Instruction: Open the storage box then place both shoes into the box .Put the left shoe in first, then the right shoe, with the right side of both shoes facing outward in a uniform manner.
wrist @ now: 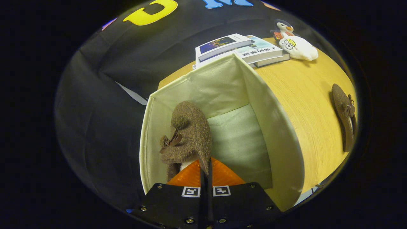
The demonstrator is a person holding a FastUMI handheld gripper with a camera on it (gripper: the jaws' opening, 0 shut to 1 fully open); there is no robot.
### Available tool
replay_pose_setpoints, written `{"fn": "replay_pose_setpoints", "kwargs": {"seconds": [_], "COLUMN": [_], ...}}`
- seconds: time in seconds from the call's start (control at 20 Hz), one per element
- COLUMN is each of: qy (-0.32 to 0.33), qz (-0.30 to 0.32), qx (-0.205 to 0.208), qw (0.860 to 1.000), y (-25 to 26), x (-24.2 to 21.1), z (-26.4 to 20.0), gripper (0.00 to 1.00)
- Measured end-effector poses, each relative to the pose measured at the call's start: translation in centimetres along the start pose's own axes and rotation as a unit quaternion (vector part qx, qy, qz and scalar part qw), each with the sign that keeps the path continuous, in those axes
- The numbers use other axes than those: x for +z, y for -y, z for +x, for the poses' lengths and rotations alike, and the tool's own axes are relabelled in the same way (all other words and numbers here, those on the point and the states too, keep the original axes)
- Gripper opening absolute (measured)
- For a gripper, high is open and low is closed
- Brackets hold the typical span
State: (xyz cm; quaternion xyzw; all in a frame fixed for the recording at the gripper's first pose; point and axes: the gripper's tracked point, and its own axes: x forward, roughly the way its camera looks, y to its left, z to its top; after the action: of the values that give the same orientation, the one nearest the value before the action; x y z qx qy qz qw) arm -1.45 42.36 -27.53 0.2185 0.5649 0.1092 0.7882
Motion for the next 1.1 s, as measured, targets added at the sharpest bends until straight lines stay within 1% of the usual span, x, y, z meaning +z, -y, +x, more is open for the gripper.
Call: {"fn": "replay_pose_setpoints", "kwargs": {"seconds": [0.1,0.15,0.2,0.25,0.3,0.4,0.45,0.6,0.8,1.1], "qy": [-0.012,-0.019,-0.020,-0.014,-0.005,0.010,0.018,0.041,0.055,0.085], "qz": [-0.013,-0.020,-0.024,-0.026,-0.030,-0.044,-0.055,-0.085,-0.094,-0.104], "qx": [0.014,0.032,0.048,0.064,0.085,0.119,0.127,0.130,0.133,0.106], "qw": [1.000,0.999,0.998,0.997,0.996,0.992,0.990,0.987,0.985,0.985], "y": [-0.8,-1.3,-2.0,-2.3,-3.0,-3.9,-4.0,-2.9,-0.4,5.3], "x": [-0.7,-0.8,-1.2,-0.9,-0.6,0.1,0.6,2.0,3.8,7.2], "z": [0.5,-0.5,0.1,-0.3,-0.9,-2.6,-3.4,-6.0,-9.2,-12.4], "gripper": [0.02,0.09,0.28,0.46,0.54,0.83,0.98,0.98,0.98,0.98]}}
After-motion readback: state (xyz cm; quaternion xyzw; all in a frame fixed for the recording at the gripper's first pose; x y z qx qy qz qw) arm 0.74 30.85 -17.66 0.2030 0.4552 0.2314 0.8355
